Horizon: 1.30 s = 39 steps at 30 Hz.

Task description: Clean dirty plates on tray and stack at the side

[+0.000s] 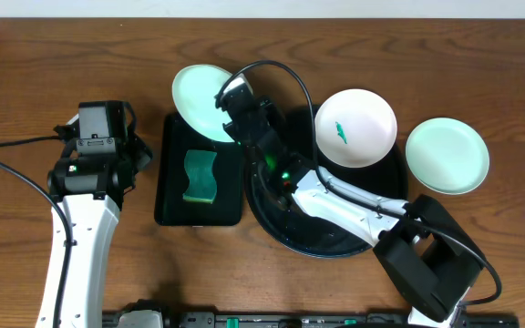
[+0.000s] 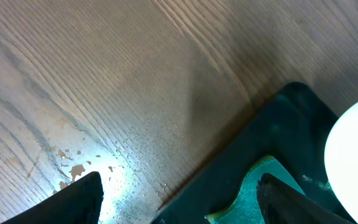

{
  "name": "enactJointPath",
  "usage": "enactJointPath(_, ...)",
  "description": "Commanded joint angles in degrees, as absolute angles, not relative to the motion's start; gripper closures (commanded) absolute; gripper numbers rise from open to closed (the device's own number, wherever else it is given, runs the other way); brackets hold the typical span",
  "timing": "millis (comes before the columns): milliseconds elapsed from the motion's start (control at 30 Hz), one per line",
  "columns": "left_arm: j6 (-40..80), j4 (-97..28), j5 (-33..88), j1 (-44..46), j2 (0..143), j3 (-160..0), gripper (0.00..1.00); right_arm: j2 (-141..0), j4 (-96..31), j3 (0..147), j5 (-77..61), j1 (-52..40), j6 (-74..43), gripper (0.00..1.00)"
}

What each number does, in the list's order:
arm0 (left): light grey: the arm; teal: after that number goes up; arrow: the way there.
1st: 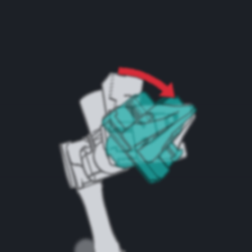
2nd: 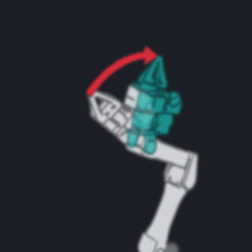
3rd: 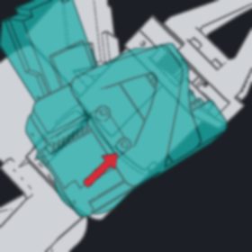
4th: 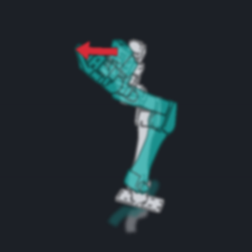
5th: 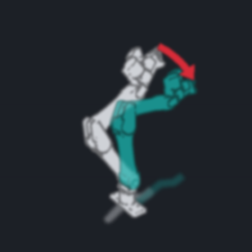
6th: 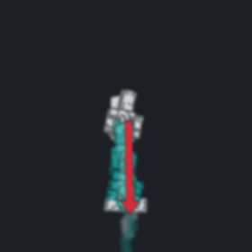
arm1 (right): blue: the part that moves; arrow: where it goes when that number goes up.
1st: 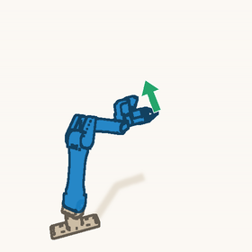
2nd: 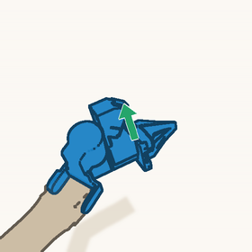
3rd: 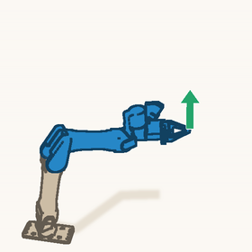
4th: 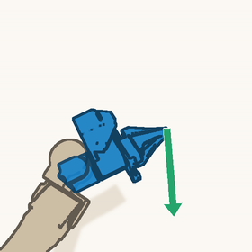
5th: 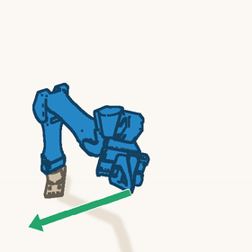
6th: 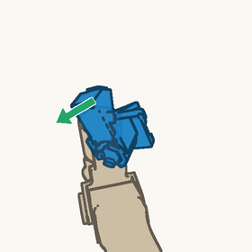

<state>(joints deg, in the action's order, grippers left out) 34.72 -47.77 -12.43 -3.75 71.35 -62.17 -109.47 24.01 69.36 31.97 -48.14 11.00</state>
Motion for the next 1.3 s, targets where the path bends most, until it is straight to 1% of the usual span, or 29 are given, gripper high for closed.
enactJointPath(0, 34.8, -47.9, -13.6, -4.1, 71.1, -62.0, 0.2, -109.4, 25.2, 70.4, 32.8, -49.1, 15.6, 0.99)
enactJointPath(167, 34.8, -47.9, -13.6, -4.1, 71.1, -62.0, 0.2, -109.4, 27.7, 70.4, 33.7, -51.1, 23.1, 0.99)
enactJointPath(500, 34.8, -47.9, -13.6, -4.1, 71.1, -62.0, 0.2, -109.4, 34.0, 70.4, 43.5, -55.2, 35.1, 0.99)
enactJointPath(700, 34.8, -47.9, -13.6, -4.1, 71.1, -62.0, 0.2, -109.4, 36.5, 70.4, 43.7, -57.0, 42.7, 0.99)
enactJointPath(1267, 34.8, -47.9, -13.6, -4.1, 71.1, -62.0, 0.2, -109.4, 36.7, 70.4, 43.7, -58.5, 43.9, 0.99)
